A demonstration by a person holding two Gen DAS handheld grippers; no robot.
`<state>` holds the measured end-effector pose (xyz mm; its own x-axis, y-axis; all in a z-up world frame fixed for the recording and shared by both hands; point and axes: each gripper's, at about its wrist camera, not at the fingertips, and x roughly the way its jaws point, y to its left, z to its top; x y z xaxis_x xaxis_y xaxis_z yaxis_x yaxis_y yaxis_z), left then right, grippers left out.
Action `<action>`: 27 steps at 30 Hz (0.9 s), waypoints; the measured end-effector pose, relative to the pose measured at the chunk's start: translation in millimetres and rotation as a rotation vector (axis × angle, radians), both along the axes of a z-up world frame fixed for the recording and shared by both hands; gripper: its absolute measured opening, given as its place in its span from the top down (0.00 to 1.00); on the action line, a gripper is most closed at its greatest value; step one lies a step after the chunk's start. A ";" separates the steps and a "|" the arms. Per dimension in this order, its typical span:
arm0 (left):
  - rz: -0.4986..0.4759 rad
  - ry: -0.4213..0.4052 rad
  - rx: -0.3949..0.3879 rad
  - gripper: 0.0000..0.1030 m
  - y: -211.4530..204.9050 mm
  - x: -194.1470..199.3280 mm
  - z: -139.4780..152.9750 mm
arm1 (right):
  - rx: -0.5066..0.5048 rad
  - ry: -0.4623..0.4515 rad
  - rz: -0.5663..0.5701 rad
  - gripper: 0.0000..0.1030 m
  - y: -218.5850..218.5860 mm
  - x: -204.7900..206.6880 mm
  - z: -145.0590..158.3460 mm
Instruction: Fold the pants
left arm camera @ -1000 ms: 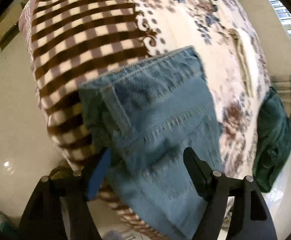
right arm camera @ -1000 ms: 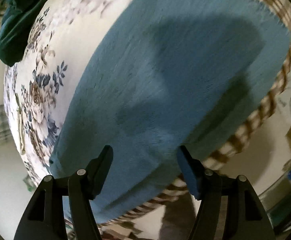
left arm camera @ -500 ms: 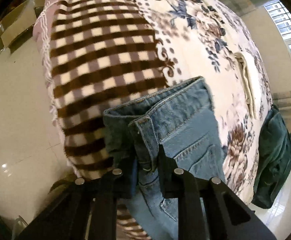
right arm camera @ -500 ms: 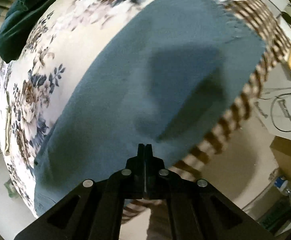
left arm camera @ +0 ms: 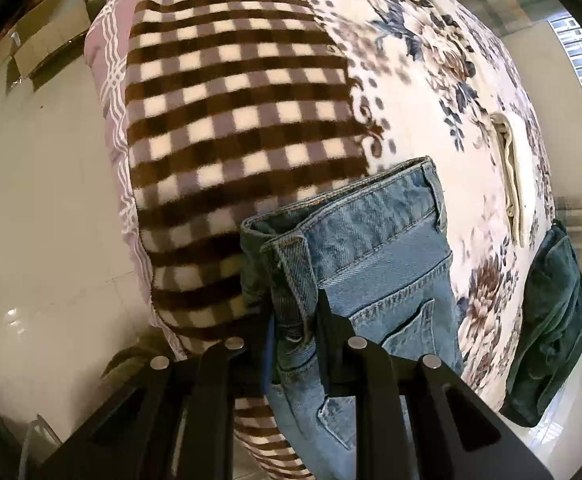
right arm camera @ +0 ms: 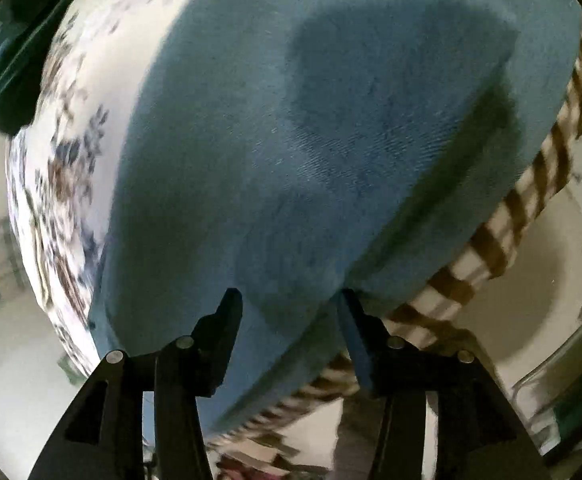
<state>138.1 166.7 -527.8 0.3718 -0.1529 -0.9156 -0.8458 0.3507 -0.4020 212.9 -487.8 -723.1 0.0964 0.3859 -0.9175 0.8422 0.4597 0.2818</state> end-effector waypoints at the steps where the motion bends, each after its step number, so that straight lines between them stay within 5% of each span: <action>1: -0.003 0.001 0.002 0.86 0.0 0.1 0.0 | -0.007 0.023 -0.015 0.49 -0.7 -1.2 -5.4; 3: -0.010 0.003 0.003 0.86 0.5 0.1 0.0 | -0.024 0.000 -0.066 0.56 -2.0 -6.6 -7.4; 5: -0.017 0.005 0.007 0.86 0.6 0.7 0.5 | -0.093 -0.011 -0.076 0.95 -1.8 -10.6 -1.0; 6: -0.020 0.006 0.008 0.86 0.5 1.1 1.1 | -0.114 -0.011 -0.071 0.97 -1.1 -12.6 2.3; 11: -0.074 0.005 0.046 0.86 0.2 3.0 11.7 | -0.193 -0.010 0.045 0.98 11.4 -26.5 30.7; 16: -0.086 0.034 0.042 0.85 6.9 2.4 -1.4 | -0.155 0.028 0.095 0.97 10.7 -41.8 25.5; 18: -0.091 0.072 0.026 0.81 8.5 3.1 -9.8 | -0.110 0.026 0.107 0.89 6.2 -39.7 15.9; 20: -0.099 0.103 0.033 0.78 6.7 3.6 -6.4 | -0.075 0.014 0.111 0.65 -1.1 -36.3 16.1; 22: -0.131 0.122 0.086 0.75 0.8 4.6 7.3 | -0.080 -0.026 0.100 0.52 -12.8 -42.7 29.2; 24: -0.179 0.142 0.169 0.74 -10.0 5.9 27.9 | -0.120 -0.064 0.056 0.52 -32.7 -48.8 48.8; 27: -0.293 0.131 0.279 0.57 -38.5 17.0 53.4 | -0.172 -0.104 -0.075 0.52 -75.1 -65.2 68.3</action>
<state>155.1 128.2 -474.3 0.2276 0.0251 -0.9734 -0.7315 0.6642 -0.1539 147.7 -562.9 -654.8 0.2162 0.2126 -0.9529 0.8465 0.4455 0.2915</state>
